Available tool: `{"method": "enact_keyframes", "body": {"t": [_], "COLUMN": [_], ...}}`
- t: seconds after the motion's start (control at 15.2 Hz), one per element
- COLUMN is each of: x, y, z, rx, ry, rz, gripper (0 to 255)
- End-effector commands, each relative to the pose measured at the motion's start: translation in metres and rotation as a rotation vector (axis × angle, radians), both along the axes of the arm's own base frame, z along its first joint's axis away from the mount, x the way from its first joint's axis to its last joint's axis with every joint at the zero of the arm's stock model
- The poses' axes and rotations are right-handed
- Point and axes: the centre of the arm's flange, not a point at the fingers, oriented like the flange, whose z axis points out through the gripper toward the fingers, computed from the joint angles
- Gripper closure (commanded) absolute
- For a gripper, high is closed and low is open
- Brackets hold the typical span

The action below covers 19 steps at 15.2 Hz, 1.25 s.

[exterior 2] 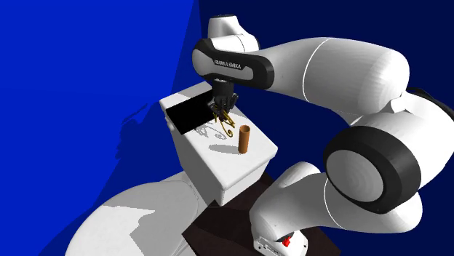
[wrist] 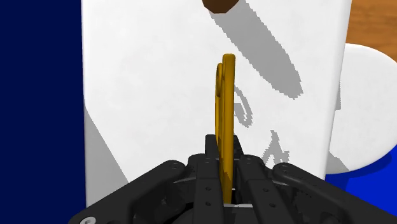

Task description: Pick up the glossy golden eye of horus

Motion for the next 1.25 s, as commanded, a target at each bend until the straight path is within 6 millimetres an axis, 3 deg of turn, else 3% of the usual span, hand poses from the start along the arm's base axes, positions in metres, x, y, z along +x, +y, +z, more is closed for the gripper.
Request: {"method": "enact_keyframes", "body": {"t": [0.0, 1.06, 1.19], "x": [0.0, -0.001, -0.001], "y": [0.0, -0.001, -0.001], "z": [0.0, 0.078, 0.079], "rx": [0.0, 0.0, 0.0], "ry": [0.0, 0.0, 0.0], "rz": [0.0, 0.0, 0.0], "gripper": [255, 255, 255]}}
